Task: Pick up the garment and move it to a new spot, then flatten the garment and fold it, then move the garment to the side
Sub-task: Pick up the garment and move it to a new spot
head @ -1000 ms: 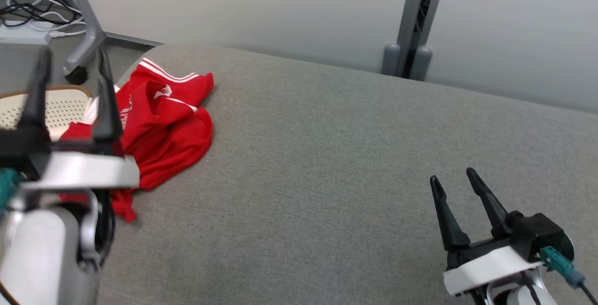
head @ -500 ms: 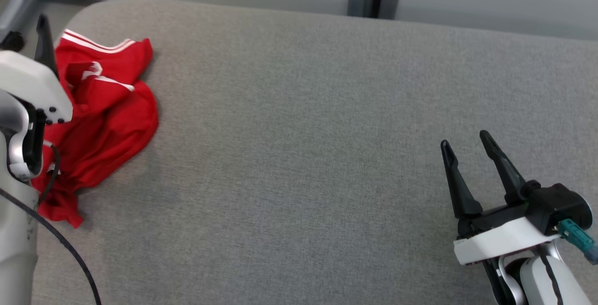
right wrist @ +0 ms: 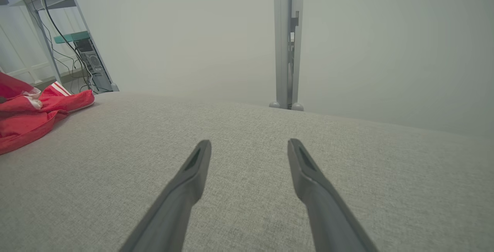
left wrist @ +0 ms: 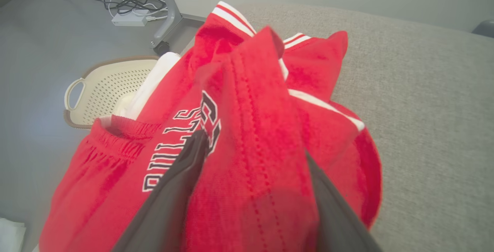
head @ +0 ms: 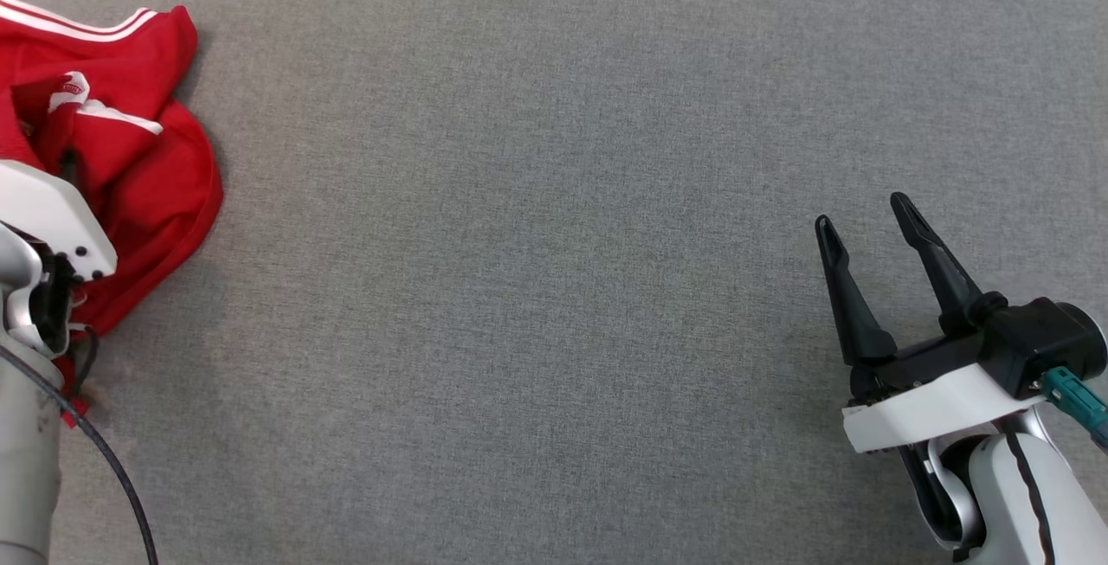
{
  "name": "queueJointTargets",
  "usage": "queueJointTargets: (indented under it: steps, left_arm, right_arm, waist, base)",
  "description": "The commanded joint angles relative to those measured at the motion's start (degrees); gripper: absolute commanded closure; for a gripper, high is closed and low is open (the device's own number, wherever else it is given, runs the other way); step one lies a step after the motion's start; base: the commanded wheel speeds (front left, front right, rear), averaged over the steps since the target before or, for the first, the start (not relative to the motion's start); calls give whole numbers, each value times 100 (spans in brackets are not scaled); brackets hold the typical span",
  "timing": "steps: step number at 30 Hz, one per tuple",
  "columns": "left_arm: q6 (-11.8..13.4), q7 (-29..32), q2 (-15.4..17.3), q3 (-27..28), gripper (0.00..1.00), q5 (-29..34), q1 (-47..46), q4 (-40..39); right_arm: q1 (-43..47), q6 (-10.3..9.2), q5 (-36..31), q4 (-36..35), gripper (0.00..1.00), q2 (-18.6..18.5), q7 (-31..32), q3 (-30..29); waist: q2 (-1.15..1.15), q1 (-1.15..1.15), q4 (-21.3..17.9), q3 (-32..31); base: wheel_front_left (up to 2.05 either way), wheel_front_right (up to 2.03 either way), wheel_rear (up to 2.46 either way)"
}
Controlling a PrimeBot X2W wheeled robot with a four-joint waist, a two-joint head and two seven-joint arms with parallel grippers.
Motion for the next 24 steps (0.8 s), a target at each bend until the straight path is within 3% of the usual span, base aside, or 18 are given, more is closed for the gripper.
queueJointTargets:
  steps: [1,7,13,19,24]
  left_arm:
    - [94,-271,66,42,100,16,-230,69]
    - [171,-1145,106,-7,100,139,-536,-35]
    - [167,-1567,131,-157,100,284,-715,-379]
    - [170,-1896,-5,-472,100,511,-569,-1553]
    - [195,-1695,-249,-832,100,626,-49,-2690]
  right_arm:
    - [-106,13,6,20,0,-36,17,10]
    - [-73,13,41,78,0,-16,-63,-45]
    - [31,13,14,104,0,29,-88,-124]
    - [150,13,-20,101,0,117,-130,-280]
    - [228,13,-35,101,0,170,-142,-341]
  waist:
    - [0,0,10,32]
    - [0,0,46,-126]
    - [0,0,54,-377]
    - [0,0,-65,-693]
    - [0,0,-281,-862]
  base:
    - [0,0,0]
    - [0,0,0]
    - [0,0,0]
    - [0,0,0]
    - [0,0,0]
